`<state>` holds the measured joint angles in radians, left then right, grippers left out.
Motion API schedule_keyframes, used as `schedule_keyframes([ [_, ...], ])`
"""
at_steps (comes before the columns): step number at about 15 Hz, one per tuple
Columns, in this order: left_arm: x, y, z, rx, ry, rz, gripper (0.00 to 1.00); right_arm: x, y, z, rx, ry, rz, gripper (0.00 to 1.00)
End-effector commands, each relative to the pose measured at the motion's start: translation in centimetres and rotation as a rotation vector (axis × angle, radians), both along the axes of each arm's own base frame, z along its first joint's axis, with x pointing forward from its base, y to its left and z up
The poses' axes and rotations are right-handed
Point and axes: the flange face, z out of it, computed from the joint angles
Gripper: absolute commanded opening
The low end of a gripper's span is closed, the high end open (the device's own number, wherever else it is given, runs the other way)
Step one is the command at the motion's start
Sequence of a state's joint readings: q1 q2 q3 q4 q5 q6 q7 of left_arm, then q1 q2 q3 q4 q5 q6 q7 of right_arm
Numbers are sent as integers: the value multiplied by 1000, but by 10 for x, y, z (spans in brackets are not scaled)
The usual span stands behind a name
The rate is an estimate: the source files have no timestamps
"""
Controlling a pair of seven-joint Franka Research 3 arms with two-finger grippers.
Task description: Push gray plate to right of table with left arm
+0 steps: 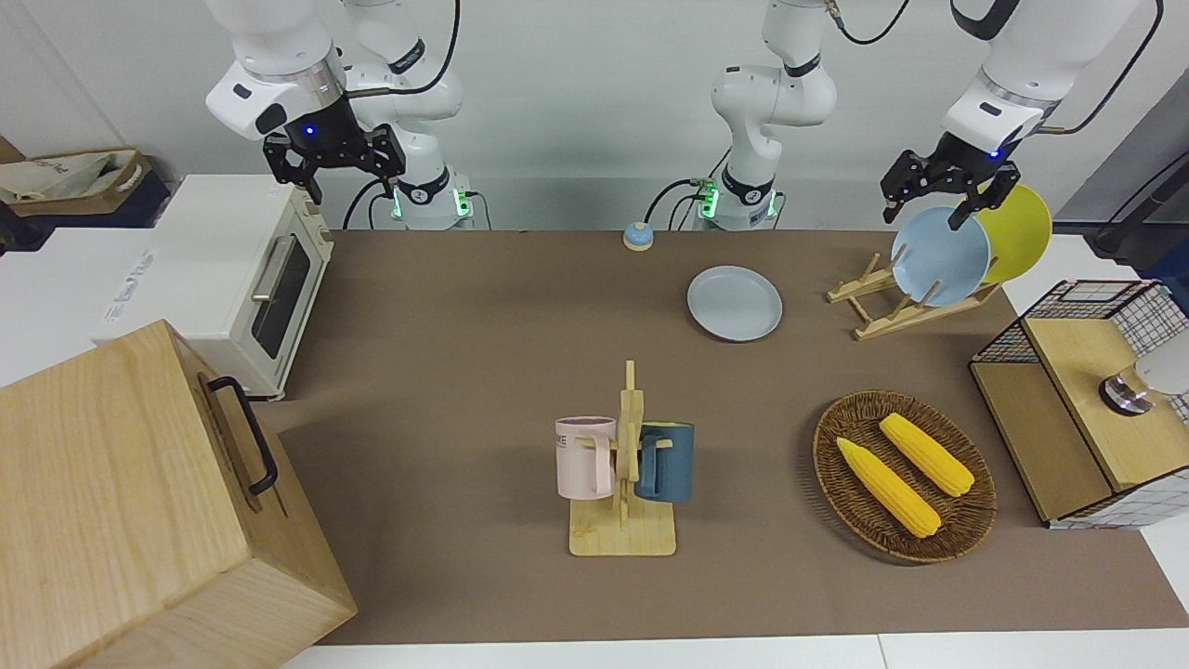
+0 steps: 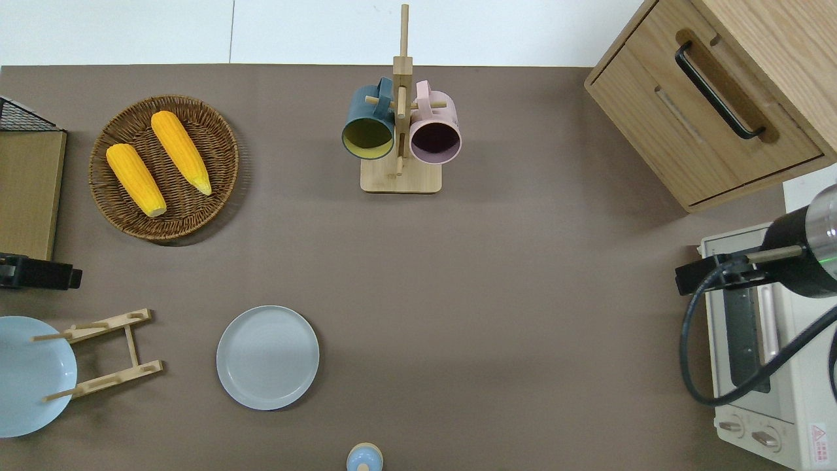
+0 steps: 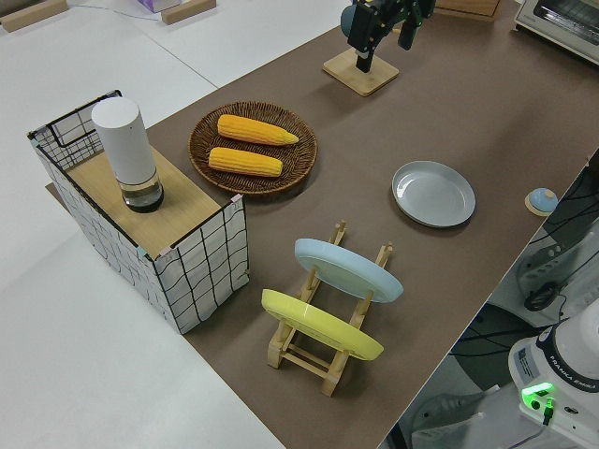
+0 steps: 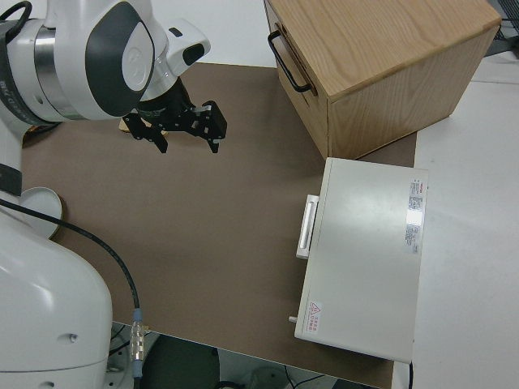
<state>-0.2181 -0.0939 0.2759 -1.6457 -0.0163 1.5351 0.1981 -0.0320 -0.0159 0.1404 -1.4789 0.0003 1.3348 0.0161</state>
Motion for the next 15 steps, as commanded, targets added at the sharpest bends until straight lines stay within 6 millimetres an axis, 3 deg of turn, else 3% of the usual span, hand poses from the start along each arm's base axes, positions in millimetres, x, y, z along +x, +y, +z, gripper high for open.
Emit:
schedule_keyframes([
  [1,-5,-3,-1,-10,29,27,995,-3,-1,4,2,4,-14,983],
  [9,-16,-7,-27,-70,58,46,995,-3,-1,4,1,4,-15,983],
  [15,-24,-21,-50,-66,46,105,995,-3,-2,4,2,4,-15,983],
])
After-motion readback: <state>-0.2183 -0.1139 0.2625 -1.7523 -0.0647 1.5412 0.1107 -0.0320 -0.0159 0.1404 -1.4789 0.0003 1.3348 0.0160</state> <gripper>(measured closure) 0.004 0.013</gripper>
